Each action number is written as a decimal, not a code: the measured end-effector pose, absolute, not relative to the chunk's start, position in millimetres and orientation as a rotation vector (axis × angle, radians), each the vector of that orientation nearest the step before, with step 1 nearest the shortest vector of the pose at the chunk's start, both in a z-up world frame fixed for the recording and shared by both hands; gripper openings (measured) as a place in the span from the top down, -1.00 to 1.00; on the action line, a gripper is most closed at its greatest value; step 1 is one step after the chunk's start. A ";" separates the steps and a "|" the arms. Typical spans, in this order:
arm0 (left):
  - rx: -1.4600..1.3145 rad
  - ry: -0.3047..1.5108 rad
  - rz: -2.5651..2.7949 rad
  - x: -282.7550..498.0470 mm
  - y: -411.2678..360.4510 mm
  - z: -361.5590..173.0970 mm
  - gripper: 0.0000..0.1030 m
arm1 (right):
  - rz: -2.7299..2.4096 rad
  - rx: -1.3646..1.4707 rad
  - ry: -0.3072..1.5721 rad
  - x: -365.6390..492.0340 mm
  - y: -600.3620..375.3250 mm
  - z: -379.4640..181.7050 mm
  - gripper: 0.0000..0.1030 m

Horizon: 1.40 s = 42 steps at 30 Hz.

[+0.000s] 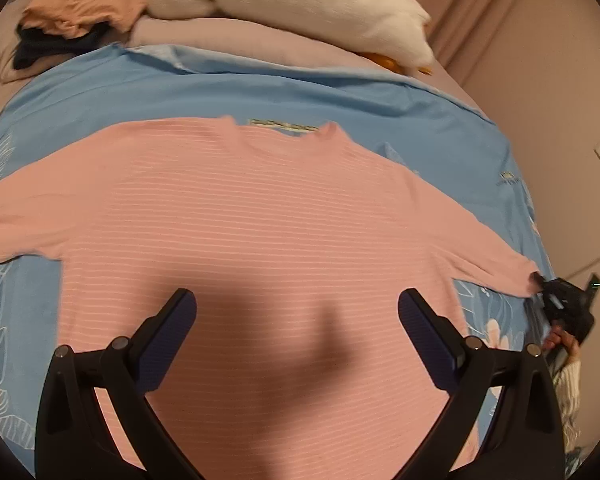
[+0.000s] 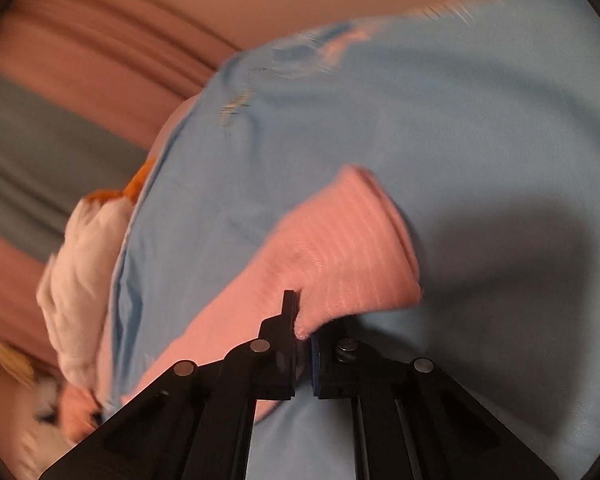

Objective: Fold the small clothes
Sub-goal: 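Grasp the pink sweater's sleeve cuff with the right gripper, then fold the held sleeve across the sweater body with the right gripper, release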

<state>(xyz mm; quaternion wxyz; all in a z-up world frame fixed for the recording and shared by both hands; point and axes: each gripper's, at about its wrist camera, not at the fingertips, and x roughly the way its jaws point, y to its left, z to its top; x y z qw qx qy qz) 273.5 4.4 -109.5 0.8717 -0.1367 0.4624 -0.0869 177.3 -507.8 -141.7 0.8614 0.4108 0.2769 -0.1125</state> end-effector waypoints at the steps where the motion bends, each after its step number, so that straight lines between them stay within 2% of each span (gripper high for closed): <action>1: -0.294 0.964 -0.168 272.4 11.3 -108.8 -0.95 | -0.210 0.780 0.567 179.9 -495.3 -123.7 0.87; 5: -0.342 0.946 -0.126 264.0 40.5 -103.1 -0.95 | -0.094 0.476 0.533 190.0 -426.5 -50.8 0.87; 9: -0.390 0.912 -0.093 249.2 74.3 -94.5 -0.96 | 0.044 0.158 0.518 206.7 -315.9 12.2 0.88; 12: -0.414 0.893 -0.065 236.6 101.2 -90.5 -0.97 | 0.103 -0.021 0.525 216.5 -241.1 26.1 0.88; 16: -0.444 0.877 -0.015 220.1 143.2 -91.6 -0.97 | 0.179 -0.250 0.557 229.0 -130.6 7.8 0.88; 22: -0.480 0.889 0.071 202.9 195.1 -105.9 -0.97 | 0.244 -0.623 0.596 240.0 12.2 -66.5 0.89; 27: -0.507 0.901 0.109 194.0 220.6 -117.5 -0.97 | 0.250 -0.860 0.647 235.1 63.0 -127.4 0.88; 32: -0.540 0.904 0.136 189.4 237.0 -125.5 -0.97 | 0.339 -0.834 0.594 219.6 78.1 -128.1 0.88; 33: -0.556 0.904 0.139 187.9 240.4 -126.8 -0.97 | 0.347 -0.812 0.597 219.1 78.0 -124.2 0.85; 36: -0.583 0.892 0.151 183.4 249.7 -127.3 -0.97 | 0.450 -0.666 0.639 215.6 70.7 -105.8 0.35; 37: -0.592 0.890 0.155 182.7 253.4 -127.9 -0.97 | 0.499 -0.612 0.643 207.0 64.1 -98.2 0.02; 38: -0.603 0.888 0.161 182.0 257.8 -128.8 -0.97 | 0.525 -0.583 0.635 198.2 59.0 -93.1 -0.21; 42: -0.684 0.849 0.170 176.3 279.9 -130.2 -0.97 | 0.620 -0.376 0.648 193.3 26.1 -71.8 -0.22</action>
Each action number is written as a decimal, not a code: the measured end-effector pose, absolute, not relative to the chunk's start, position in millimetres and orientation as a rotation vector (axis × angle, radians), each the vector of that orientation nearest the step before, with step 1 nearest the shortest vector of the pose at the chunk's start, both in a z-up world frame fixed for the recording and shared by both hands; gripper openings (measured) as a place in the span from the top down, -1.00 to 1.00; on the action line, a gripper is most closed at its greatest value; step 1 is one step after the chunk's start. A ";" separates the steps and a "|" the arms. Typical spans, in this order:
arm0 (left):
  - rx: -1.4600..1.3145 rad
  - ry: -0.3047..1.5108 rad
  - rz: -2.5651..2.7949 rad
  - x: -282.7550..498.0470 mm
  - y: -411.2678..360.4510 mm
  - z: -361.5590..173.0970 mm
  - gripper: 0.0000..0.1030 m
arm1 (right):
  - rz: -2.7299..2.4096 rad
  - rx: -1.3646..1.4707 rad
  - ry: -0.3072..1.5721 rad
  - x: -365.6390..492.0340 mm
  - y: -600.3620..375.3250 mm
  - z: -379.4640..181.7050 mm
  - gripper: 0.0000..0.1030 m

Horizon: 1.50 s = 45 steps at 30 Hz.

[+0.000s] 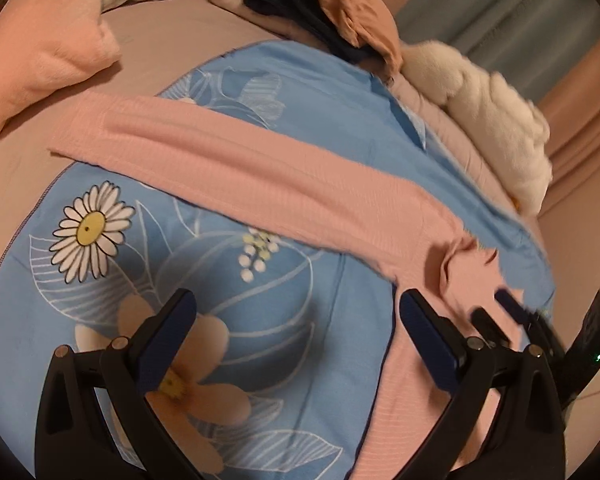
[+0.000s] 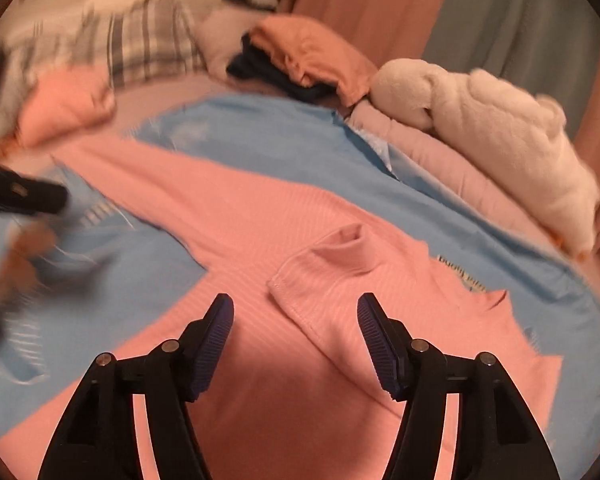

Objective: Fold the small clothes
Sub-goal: 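Fold the held sleeve across the sweater body with the right gripper, release, then grasp the other sleeve of the sweater with the left gripper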

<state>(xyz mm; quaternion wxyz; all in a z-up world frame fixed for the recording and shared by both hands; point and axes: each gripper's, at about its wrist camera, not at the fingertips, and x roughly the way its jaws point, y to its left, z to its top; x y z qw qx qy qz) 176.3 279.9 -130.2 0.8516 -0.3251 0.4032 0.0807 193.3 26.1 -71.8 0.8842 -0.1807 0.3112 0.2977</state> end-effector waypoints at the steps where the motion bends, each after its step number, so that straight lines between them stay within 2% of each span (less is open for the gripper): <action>1: -0.715 0.829 0.175 174.2 288.1 -130.5 -0.97 | 0.635 -0.289 0.671 200.8 16.7 -68.1 -0.22; 3: -0.775 0.809 0.183 172.4 302.7 -132.8 -0.97 | 0.611 -0.167 0.715 218.1 6.5 -68.7 -0.13; 4: -0.809 0.798 0.188 170.7 310.7 -134.0 -0.97 | 0.586 -0.131 0.738 228.3 5.8 -72.8 0.12; 5: -0.839 0.783 0.189 169.4 317.3 -134.6 -0.97 | 0.579 -0.102 0.763 238.2 8.1 -77.9 0.51; 6: -0.870 0.767 0.189 167.6 324.5 -135.8 -0.97 | 0.571 -0.071 0.793 247.7 14.7 -86.8 0.62; 11: -0.992 0.726 0.204 162.3 352.9 -145.5 -0.97 | 0.536 -0.147 0.832 269.3 64.4 -119.1 0.64; 17: -1.108 0.722 0.210 172.9 381.6 -167.6 -0.97 | 0.616 -0.327 0.813 265.8 124.8 -120.0 0.64; 25: -1.174 0.611 0.258 190.0 403.5 -171.1 -0.95 | 0.679 -0.097 0.746 230.9 55.0 -86.6 0.64; 27: -1.174 0.591 0.294 193.0 407.1 -170.0 -0.88 | 0.652 -0.070 0.754 228.3 36.3 -87.4 0.64; 28: -1.176 0.581 0.316 193.8 409.7 -170.2 -0.80 | 0.631 -0.048 0.755 226.2 22.9 -87.4 0.64; 30: -1.196 0.555 0.356 192.7 414.4 -171.9 -0.47 | 0.605 -0.016 0.758 219.6 5.2 -87.2 0.64; 31: -1.205 0.550 0.385 191.2 416.9 -173.7 -0.08 | 0.591 -0.001 0.754 215.5 -3.8 -87.4 0.64; 32: -1.212 0.553 0.414 190.3 418.7 -175.9 0.45 | 0.580 0.002 0.753 215.3 -8.3 -87.8 0.64; 34: -1.254 0.563 0.447 187.0 422.4 -184.9 0.87 | 0.537 0.008 0.752 211.8 -17.2 -89.5 0.64; 38: -1.193 0.568 0.467 189.2 418.7 -173.6 0.88 | 0.508 0.079 0.768 206.8 -38.0 -91.7 0.64; 45: -0.717 0.532 0.360 225.8 334.6 -73.7 0.90 | 0.434 0.108 0.750 189.0 -76.5 -89.2 0.64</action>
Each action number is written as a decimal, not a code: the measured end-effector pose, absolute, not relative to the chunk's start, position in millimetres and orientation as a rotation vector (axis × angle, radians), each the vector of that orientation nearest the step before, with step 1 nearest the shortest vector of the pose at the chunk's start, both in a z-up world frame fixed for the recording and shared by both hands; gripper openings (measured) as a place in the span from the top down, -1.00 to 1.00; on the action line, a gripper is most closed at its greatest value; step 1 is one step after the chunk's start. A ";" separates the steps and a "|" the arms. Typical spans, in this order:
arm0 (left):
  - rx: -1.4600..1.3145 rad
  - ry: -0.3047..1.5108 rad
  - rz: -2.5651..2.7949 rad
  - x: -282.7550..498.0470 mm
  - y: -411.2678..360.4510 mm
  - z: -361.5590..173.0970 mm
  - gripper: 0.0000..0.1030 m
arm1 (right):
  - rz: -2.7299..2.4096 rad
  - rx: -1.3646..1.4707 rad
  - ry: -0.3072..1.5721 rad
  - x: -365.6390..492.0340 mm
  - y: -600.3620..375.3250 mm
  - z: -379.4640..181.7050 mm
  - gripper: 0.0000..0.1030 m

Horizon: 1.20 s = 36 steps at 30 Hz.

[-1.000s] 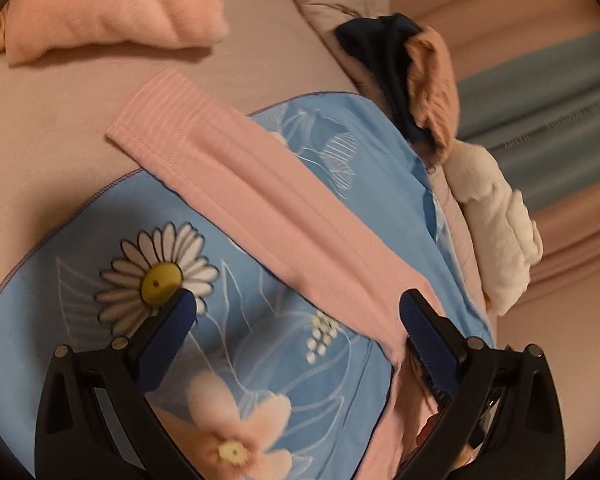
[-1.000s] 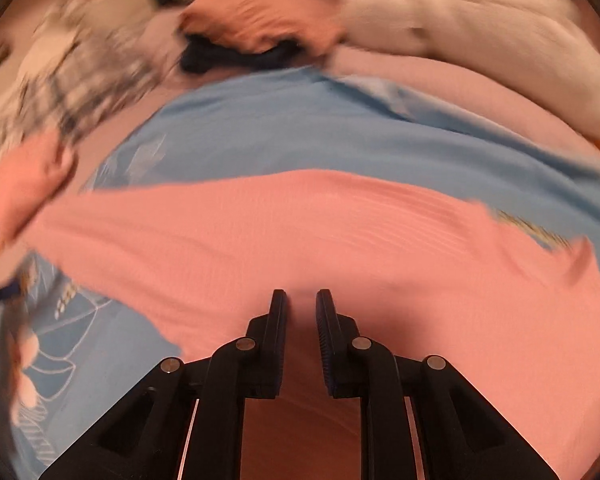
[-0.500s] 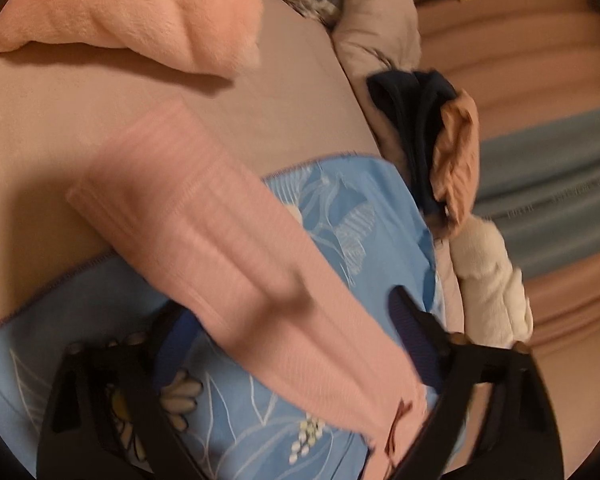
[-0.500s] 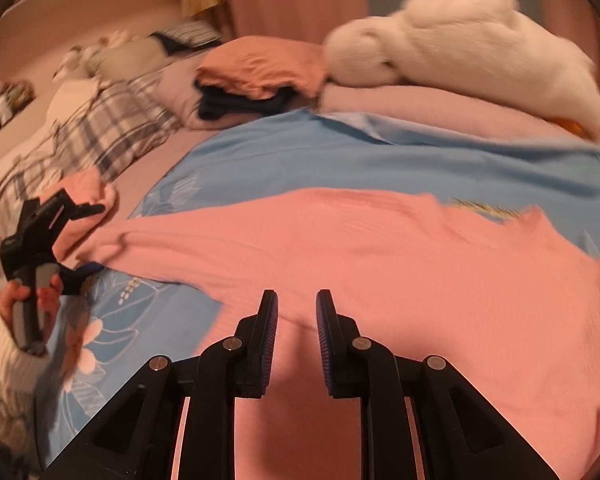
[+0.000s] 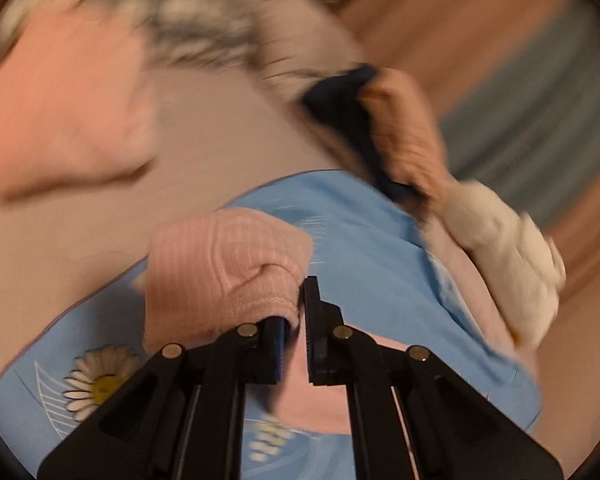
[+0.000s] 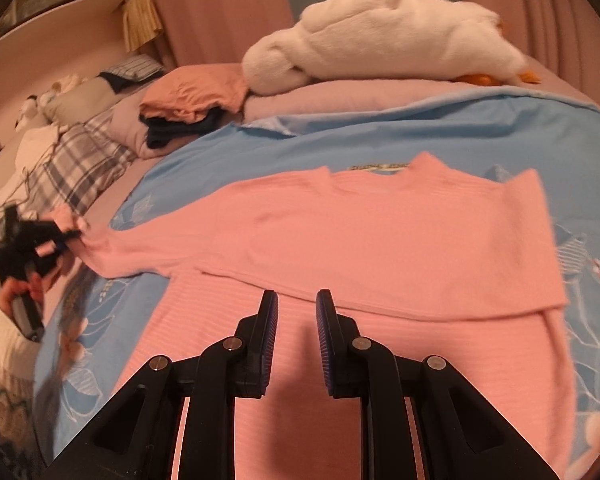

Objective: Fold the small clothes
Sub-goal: 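Grasp the other sleeve of the sweater with the left gripper, then fold the held sleeve across the sweater body with the left gripper, release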

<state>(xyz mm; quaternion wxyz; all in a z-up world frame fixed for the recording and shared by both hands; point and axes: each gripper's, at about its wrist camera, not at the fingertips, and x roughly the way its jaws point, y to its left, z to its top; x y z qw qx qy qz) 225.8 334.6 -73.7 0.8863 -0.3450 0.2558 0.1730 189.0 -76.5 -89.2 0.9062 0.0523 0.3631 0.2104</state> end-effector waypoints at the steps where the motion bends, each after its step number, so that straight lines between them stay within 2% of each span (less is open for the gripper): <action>1: -0.672 0.526 0.343 231.0 320.3 -64.8 0.90 | 0.426 0.119 0.747 186.6 -84.0 -88.1 0.64; 5: -0.463 0.523 0.232 263.2 234.6 -31.6 0.89 | 0.395 0.160 0.734 178.4 -111.4 -85.3 0.64; 8: -0.353 0.555 0.131 282.5 161.2 -30.8 0.87 | 0.355 0.185 0.730 173.0 -136.2 -84.1 0.64; 12: -0.160 0.628 0.000 298.6 53.0 -61.1 0.84 | 0.308 0.216 0.722 164.5 -162.0 -85.6 0.64; 15: 0.016 0.733 -0.119 302.9 -23.9 -107.2 0.74 | 0.265 0.245 0.725 160.1 -183.8 -89.8 0.64; 16: 0.048 0.759 -0.144 303.9 -37.3 -116.1 0.58 | 0.254 0.250 0.728 159.2 -188.4 -91.0 0.64; 17: 0.088 0.793 -0.165 304.7 -51.8 -129.7 0.21 | 0.241 0.259 0.732 158.1 -194.2 -92.3 0.64; 18: 0.123 0.809 -0.170 302.1 -62.9 -140.1 -0.02 | 0.229 0.267 0.737 157.8 -199.5 -93.5 0.64; 19: 0.146 0.812 -0.180 299.7 -67.3 -146.8 -0.46 | 0.217 0.275 0.740 157.5 -204.9 -94.1 0.63; 20: 0.159 0.809 -0.203 295.3 -70.8 -149.7 -0.61 | 0.210 0.280 0.738 156.3 -208.2 -94.7 0.63; 24: 0.147 0.776 -0.319 275.6 -66.3 -136.3 -0.60 | 0.192 0.294 0.723 153.8 -216.2 -94.4 0.55; 26: 0.114 0.743 -0.330 260.2 -55.0 -125.5 -0.67 | 0.198 0.306 0.719 153.3 -215.6 -94.9 0.54; 29: 0.060 0.702 -0.267 239.1 -12.4 -114.2 -0.78 | 0.256 0.316 0.735 156.6 -203.8 -97.6 0.54; 36: -0.067 0.745 -0.002 207.8 101.3 -124.7 -0.78 | 0.419 0.377 0.846 186.6 -164.1 -121.6 0.54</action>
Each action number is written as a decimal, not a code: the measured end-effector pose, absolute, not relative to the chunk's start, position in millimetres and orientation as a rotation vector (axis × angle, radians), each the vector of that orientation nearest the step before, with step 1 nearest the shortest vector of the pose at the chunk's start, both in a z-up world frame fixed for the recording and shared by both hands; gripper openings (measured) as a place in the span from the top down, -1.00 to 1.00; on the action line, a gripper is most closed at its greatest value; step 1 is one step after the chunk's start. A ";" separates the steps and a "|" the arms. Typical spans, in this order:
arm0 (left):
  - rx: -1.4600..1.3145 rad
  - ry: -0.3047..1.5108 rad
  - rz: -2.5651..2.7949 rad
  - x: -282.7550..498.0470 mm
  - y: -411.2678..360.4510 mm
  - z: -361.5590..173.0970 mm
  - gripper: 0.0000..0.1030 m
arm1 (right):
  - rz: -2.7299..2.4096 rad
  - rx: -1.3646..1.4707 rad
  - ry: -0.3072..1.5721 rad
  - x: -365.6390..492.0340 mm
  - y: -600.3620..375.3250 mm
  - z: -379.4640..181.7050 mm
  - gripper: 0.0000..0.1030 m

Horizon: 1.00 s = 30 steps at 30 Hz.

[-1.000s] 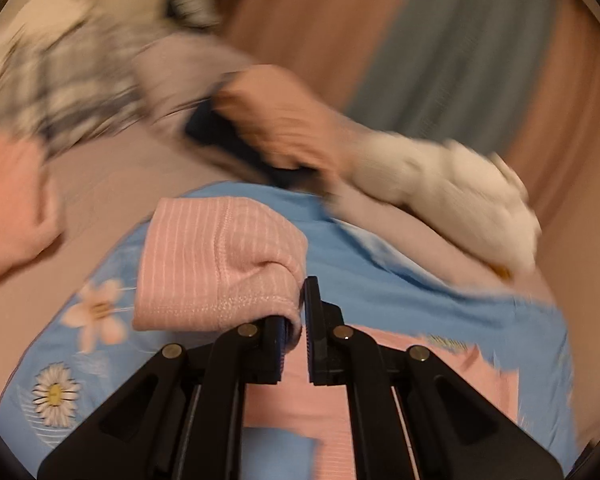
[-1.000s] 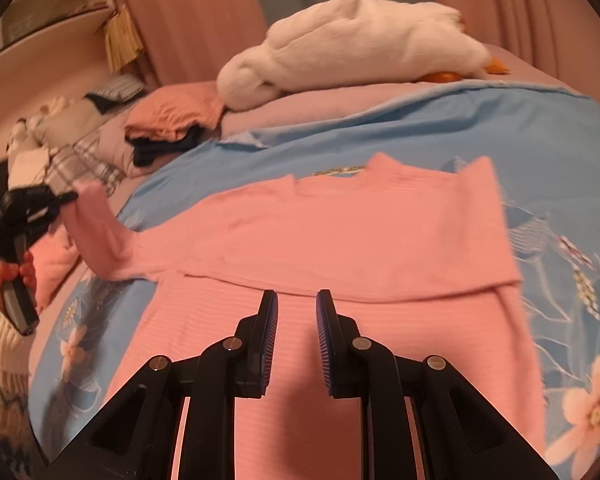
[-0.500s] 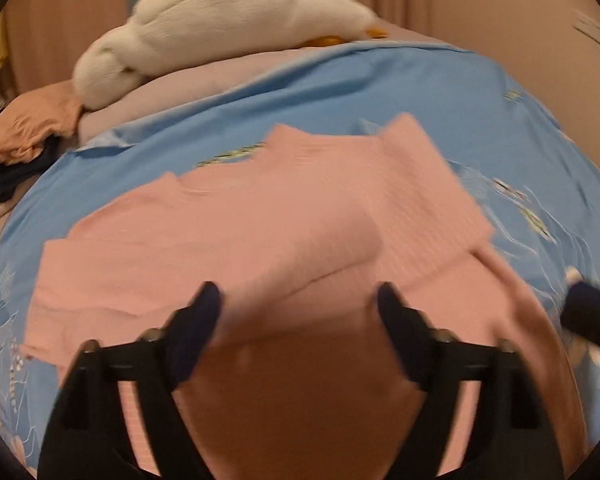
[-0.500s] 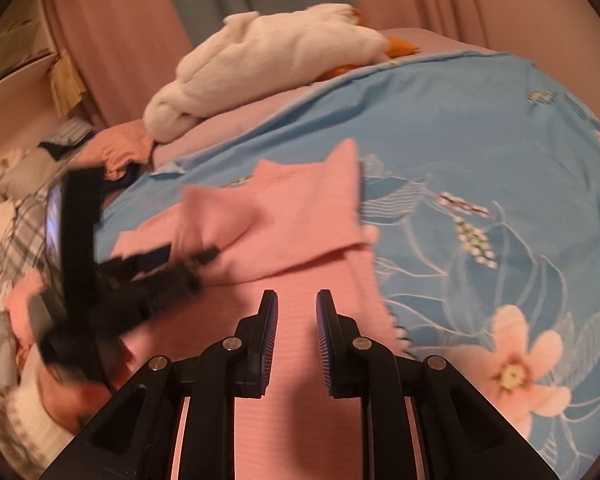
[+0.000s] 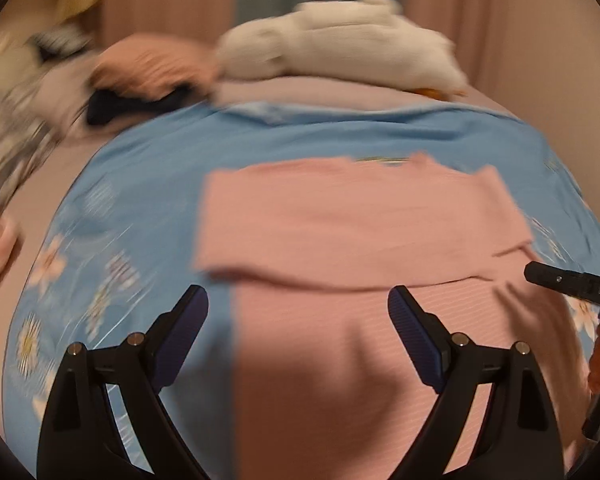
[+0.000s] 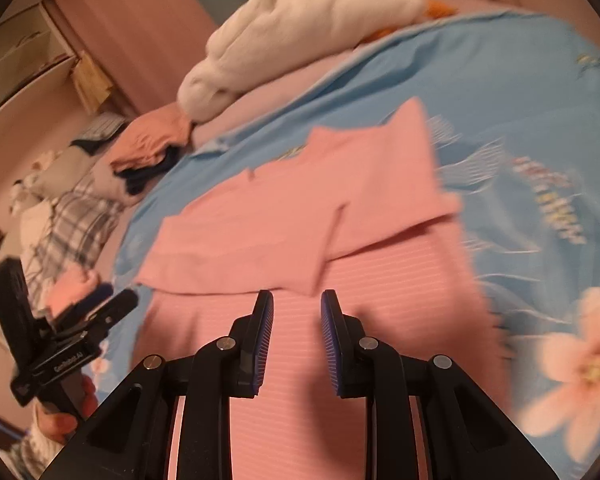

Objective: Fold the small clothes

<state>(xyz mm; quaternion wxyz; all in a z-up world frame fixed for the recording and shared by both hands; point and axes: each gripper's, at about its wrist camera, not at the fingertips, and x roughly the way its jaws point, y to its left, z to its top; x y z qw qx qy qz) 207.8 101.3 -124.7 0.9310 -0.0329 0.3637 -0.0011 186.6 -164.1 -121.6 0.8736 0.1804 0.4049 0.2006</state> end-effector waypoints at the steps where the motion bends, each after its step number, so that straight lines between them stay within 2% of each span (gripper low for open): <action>1: -0.096 0.755 0.023 204.6 114.0 -127.7 -0.78 | 0.416 0.380 0.864 193.9 -159.3 -126.0 0.54; 8: -0.192 0.791 0.081 194.2 149.0 -142.6 -0.78 | 0.319 0.343 0.917 219.7 -141.0 -149.2 0.54; 17: -0.226 0.794 0.048 196.3 148.2 -150.6 -0.78 | 0.298 0.294 0.890 214.9 -153.5 -138.5 0.54; 19: -0.221 0.793 0.039 197.9 145.4 -150.6 -0.78 | 0.294 0.312 0.875 216.7 -157.5 -136.1 0.40; 25: -0.221 0.798 0.035 200.5 143.9 -152.4 -0.78 | 0.320 0.294 0.920 225.8 -142.4 -148.6 0.40; 27: -0.220 0.803 0.037 201.1 144.4 -153.3 -0.78 | 0.320 0.282 0.913 224.7 -137.5 -147.8 0.54; 29: -0.218 0.806 0.037 201.4 144.7 -153.5 -0.78 | 0.308 0.262 0.899 222.6 -135.5 -144.4 0.88; 30: -0.218 0.805 0.036 201.5 144.7 -153.2 -0.78 | 0.313 0.262 0.885 221.4 -136.8 -140.4 0.88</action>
